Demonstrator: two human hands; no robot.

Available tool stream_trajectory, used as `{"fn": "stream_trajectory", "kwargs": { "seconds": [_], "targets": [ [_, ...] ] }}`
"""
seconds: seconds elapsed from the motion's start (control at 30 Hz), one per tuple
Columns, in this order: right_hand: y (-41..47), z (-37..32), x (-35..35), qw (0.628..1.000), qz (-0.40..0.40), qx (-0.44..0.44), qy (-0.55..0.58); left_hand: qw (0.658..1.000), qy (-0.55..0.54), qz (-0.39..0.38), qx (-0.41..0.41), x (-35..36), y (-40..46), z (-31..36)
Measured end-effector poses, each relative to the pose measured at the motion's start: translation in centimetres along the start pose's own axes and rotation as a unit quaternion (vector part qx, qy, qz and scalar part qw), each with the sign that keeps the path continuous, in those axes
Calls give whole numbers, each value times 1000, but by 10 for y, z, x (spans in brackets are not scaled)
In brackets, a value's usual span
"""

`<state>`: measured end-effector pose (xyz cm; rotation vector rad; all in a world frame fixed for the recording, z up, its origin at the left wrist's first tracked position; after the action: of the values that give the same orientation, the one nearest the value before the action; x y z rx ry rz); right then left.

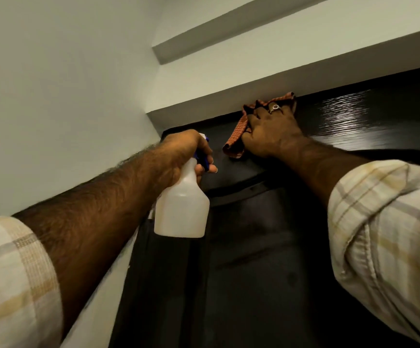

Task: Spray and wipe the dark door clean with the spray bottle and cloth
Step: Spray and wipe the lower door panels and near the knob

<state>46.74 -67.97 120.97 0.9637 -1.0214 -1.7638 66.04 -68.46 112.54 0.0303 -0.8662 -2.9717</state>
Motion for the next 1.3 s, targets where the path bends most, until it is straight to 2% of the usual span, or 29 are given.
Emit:
{"fn": "stream_trajectory", "kwargs": {
  "seconds": [0.17,0.33,0.53,0.8,0.97,1.3],
  "targets": [
    [49,-95,16,997,-14,-70,14,998,26,42,27,-65,30,-9],
    [79,-157,28,992,11,-123,14,993,39,78,77,-105,40,-7],
    [91,-183,35,985,-9,-173,3,992,47,86,81,-107,41,-9],
    [45,-98,17,988,5,-154,-26,996,15,14,82,-25,28,12],
    [1,-1,1,992,15,-120,-38,996,3,8,87,38,-5,30],
    [-103,215,-43,998,6,-10,-56,996,-24,-66,62,202,-80,73]
  ]
}}
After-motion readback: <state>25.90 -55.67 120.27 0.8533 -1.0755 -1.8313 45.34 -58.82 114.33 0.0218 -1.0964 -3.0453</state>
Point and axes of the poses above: each hand's wrist, its own y-axis towards the middle knuckle, its own x-axis out of the palm, z = x × y, the point moved 3 cm from there along y, towards the middle knuckle, and after that the axes turned 4 degrees about -x, right-handed, at the moved point
